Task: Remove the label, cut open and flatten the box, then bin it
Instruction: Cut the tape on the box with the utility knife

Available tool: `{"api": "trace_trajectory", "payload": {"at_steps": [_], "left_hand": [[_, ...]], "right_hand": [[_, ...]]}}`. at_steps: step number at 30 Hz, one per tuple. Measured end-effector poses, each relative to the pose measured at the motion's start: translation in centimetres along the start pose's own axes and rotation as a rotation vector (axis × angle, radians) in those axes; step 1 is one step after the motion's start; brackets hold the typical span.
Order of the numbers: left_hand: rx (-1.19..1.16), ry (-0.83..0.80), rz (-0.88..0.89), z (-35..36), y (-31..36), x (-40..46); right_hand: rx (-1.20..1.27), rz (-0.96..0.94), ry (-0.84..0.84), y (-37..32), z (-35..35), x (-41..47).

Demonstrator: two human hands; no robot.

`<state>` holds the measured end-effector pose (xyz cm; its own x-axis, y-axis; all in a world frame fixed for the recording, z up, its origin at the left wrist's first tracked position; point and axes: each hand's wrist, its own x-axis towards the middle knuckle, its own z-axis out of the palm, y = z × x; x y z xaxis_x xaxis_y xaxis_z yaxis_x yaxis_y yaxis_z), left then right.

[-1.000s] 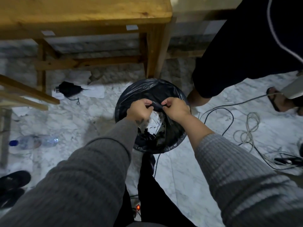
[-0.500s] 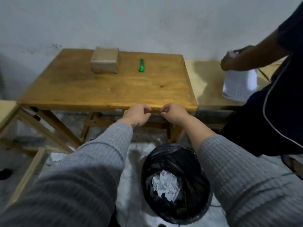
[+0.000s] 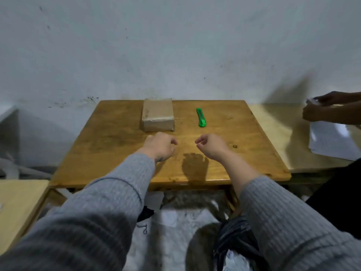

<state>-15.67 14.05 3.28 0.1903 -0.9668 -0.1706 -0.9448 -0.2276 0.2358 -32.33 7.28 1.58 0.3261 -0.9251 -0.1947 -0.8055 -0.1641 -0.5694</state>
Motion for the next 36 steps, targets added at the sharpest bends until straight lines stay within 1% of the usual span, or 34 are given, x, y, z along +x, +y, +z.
{"api": "trace_trajectory", "payload": {"at_steps": [4,7,12,19,21,24,28,32,36], "left_hand": [[0.021,0.004,0.027,-1.0,-2.2,4.1],[-0.012,0.058,0.043,-1.4,-3.4,7.5],[-0.036,0.106,-0.002,-1.1,-5.0,14.1],[-0.081,0.132,-0.104,0.2,-7.3,21.8],[-0.104,0.149,-0.118,1.1,-7.9,22.7],[-0.101,0.226,-0.105,1.9,-8.4,22.8],[-0.143,0.28,-0.076,2.2,-8.5,22.5],[-0.141,0.331,-0.059,2.2,-8.5,22.4],[-0.143,0.301,-0.051,2.0,-8.8,22.4]], "right_hand": [[-0.016,0.036,0.001,-0.8,0.6,3.8],[-0.027,0.059,0.012,-0.9,0.3,7.6],[-0.038,0.111,0.02,-0.4,-0.7,15.3],[-0.138,0.144,-0.018,1.2,-0.8,24.4],[-0.168,0.164,-0.021,1.9,0.2,25.5],[-0.196,0.185,-0.011,2.5,1.8,26.3],[-0.059,0.168,0.046,1.7,3.0,27.2],[0.034,0.168,0.0,0.2,3.1,28.0],[0.069,0.14,0.014,-2.0,3.2,28.2]]}}
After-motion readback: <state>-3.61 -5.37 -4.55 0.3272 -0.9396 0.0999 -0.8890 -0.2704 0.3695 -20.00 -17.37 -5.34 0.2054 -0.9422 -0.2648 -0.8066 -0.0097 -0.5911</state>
